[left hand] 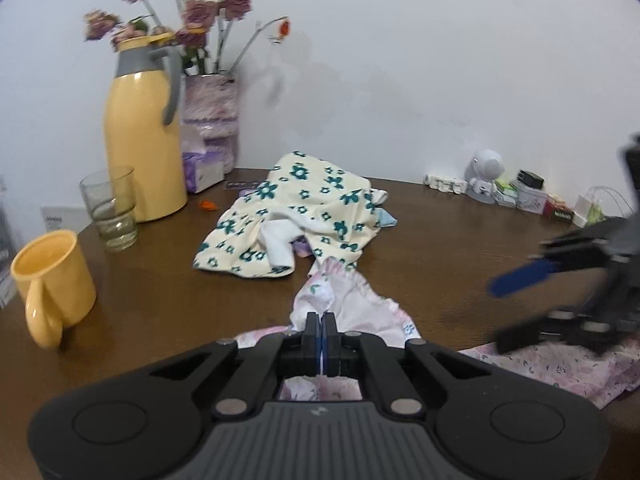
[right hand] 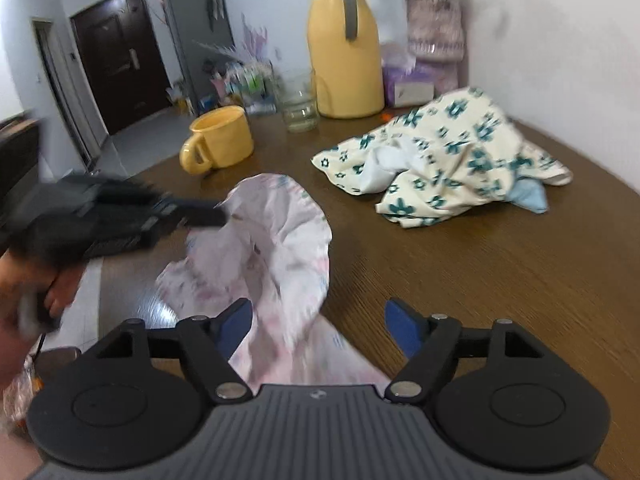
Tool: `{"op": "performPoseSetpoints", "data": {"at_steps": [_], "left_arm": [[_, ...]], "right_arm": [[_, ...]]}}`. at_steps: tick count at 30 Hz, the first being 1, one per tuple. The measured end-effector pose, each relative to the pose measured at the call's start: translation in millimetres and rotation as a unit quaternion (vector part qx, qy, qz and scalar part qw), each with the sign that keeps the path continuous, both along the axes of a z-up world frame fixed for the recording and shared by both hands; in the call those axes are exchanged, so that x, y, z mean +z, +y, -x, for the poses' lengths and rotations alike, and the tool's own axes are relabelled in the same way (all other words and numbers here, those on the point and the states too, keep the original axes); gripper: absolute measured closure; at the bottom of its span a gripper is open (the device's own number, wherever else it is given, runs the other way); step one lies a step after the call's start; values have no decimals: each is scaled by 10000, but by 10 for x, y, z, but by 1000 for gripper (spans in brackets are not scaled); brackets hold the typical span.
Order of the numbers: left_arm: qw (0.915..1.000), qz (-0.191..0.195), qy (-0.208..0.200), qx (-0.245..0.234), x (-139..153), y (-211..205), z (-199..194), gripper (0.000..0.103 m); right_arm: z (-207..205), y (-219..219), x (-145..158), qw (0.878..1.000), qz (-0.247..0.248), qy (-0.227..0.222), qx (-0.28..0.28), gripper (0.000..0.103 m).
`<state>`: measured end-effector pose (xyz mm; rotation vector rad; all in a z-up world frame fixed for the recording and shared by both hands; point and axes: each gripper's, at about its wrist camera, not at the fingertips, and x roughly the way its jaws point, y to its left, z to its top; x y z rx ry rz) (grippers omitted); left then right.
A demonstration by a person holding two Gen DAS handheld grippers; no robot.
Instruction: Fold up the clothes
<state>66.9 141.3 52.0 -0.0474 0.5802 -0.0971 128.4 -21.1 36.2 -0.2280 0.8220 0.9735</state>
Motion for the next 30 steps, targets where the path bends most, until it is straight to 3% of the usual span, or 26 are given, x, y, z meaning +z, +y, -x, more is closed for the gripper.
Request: {"op": "performPoseSetpoints", "data": {"at_steps": [3, 6, 8, 9, 14, 17, 23, 27, 30], "left_arm": [[9997, 223, 29, 73, -50, 61, 92, 103], [9989, 451, 115, 115, -114, 119, 163, 103], [9976, 623, 205, 213, -172, 165, 202, 103], [9966, 729, 262, 264, -206, 196, 224, 103], [9898, 1244, 660, 236, -385, 312, 329, 102], [9881, 1311, 770, 219, -406, 376, 460, 92], [9899, 1325, 161, 486, -76, 599, 730, 86], [9909, 1317, -74, 262, 103, 513, 474, 86], [9934, 1142, 1, -86, 125, 337, 169, 86]], "right_arm": [[-256, 348, -102, 9993, 36, 356, -48, 31], [-367, 592, -246, 9979, -40, 636, 84, 46], [-325, 703, -274, 9976, -189, 631, 192, 87], [-273, 724, -262, 9976, -265, 564, 289, 92], [88, 835, -220, 9951, -237, -62, 954, 94], [247, 928, -300, 9921, 53, -300, 1213, 94], [484, 1065, -467, 9863, 367, -600, 1495, 94], [583, 1112, -531, 9848, 444, -777, 1488, 93], [604, 1132, -572, 9857, 489, -761, 1420, 92]]}}
